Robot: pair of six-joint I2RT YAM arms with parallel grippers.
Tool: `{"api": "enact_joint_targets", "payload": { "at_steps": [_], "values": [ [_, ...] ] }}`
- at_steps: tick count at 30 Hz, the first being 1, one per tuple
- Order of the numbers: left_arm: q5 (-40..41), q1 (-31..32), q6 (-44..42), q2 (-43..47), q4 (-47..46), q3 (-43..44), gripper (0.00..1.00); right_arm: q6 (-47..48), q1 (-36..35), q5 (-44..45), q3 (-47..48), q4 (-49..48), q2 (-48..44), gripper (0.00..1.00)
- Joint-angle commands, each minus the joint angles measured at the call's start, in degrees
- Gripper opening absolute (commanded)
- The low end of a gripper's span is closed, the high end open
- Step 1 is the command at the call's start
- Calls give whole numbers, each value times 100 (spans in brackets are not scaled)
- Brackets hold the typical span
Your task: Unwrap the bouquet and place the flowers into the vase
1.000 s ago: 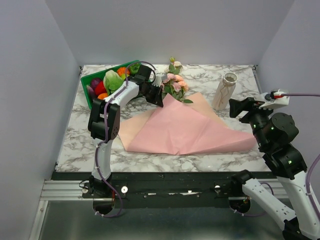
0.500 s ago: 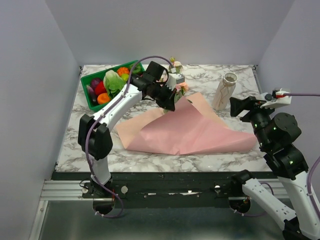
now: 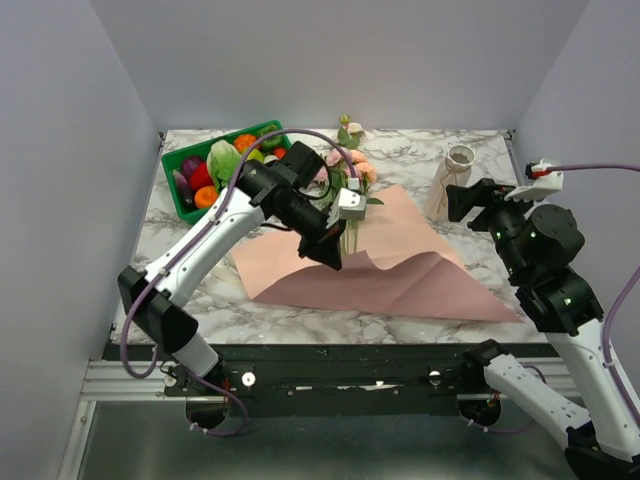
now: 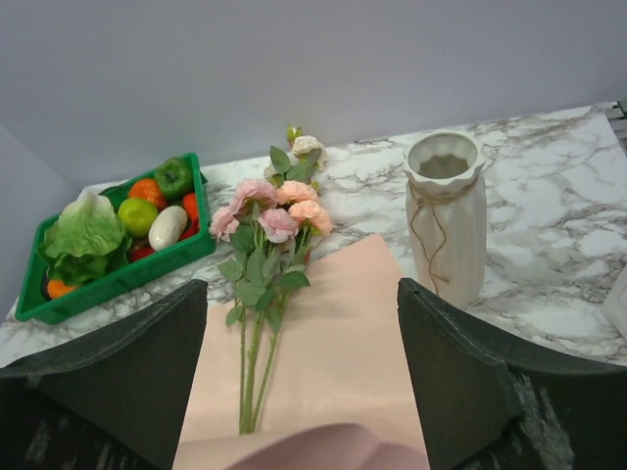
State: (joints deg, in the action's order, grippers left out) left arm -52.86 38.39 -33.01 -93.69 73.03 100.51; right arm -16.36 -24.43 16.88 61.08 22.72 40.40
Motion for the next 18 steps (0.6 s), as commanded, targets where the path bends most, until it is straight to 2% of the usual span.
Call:
{"api": "enact_joint_targets", "payload": {
  "at_steps": [1,5,8,9,10,11,12,14,18],
  "values": [
    [-541,553,-1154,930,1380,-453,3,-16,-36,-510,203,-5,354,84],
    [-655,977,-1506,1537,1389,-857,8,-95,-36,-800,36,-4,547,82],
    [-682,1056,-1470,1669,1380,-1182,43,-148,-36,-1055,-87,-13,635,82],
    [-586,1100,-1567,1731,1371,-1287,61,-148,-36,-1186,-157,22,653,81],
    [-524,1152,-1576,1792,1371,-1410,65,-174,-45,-1257,-201,31,679,81],
    [-428,1266,-1550,1845,1363,-1437,79,-209,-62,-1327,-263,39,697,80],
    [-331,1293,-1498,1863,1371,-1429,98,-236,-80,-1406,-341,31,688,80],
    [-85,1294,-1436,1889,1371,-1306,99,-403,-185,-1503,-649,-57,662,79],
    [267,1294,-1340,1881,1371,-789,99,-456,-528,-1135,-755,-49,750,79]
  ]
}}
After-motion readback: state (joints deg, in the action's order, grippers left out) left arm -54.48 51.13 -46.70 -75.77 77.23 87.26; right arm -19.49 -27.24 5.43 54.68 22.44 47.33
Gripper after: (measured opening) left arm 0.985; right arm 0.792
